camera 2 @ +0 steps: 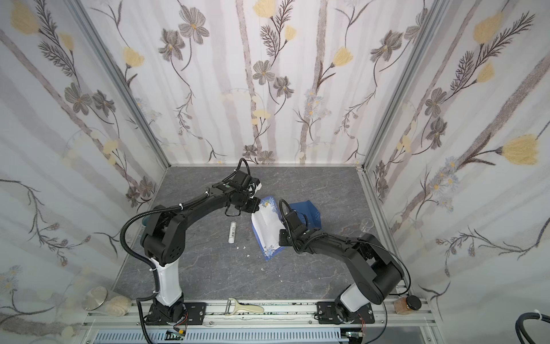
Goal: Place the letter into the envelope and seal it
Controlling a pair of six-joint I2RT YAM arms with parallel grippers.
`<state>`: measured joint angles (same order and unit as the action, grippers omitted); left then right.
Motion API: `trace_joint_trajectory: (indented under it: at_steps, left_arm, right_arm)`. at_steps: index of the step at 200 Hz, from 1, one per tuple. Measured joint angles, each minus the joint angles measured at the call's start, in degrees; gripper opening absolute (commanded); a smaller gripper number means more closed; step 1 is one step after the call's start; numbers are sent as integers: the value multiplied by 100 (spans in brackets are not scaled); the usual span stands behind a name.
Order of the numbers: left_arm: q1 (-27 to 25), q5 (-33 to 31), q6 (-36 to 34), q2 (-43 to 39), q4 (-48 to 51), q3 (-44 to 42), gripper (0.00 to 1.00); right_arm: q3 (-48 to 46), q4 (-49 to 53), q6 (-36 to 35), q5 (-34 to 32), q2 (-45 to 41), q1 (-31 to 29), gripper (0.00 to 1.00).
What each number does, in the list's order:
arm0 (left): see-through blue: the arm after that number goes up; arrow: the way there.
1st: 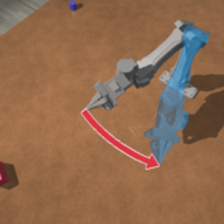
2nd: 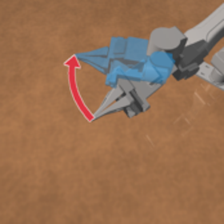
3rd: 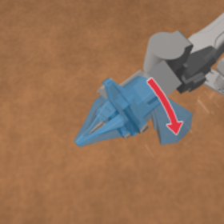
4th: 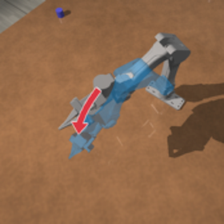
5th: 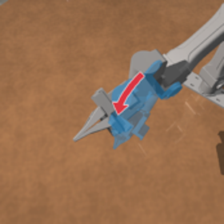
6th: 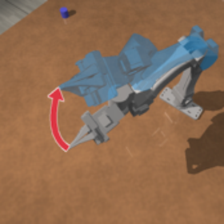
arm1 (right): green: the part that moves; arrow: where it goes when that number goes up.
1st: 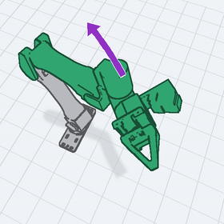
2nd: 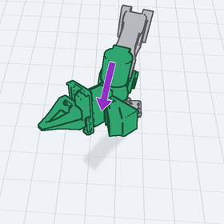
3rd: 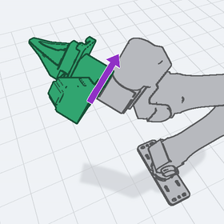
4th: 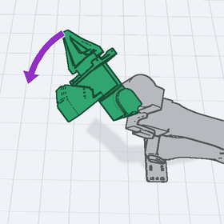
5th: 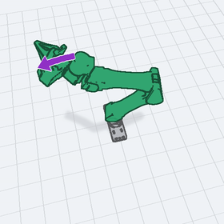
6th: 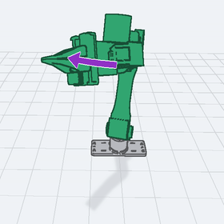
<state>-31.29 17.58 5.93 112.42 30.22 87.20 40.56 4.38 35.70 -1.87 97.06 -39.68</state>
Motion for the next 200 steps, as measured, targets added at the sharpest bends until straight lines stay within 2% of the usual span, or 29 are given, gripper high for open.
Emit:
trace_joint_trajectory:
  at_steps: [25,64,101,200]
  left_arm:
    - [0,31,-20,13,-2,31,0]
    - [0,179,-105,42,-7,63,0]
    - [4,258,-142,87,-4,107,0]
    - [50,452,-402,197,-26,258,0]
  right_arm:
    - [-157,-39,-15,127,103,-44,0]
    - [-101,-719,-20,151,444,-44,0]
    - [-142,-833,-17,146,428,-63,0]
    - [33,184,66,164,-291,-199,0]
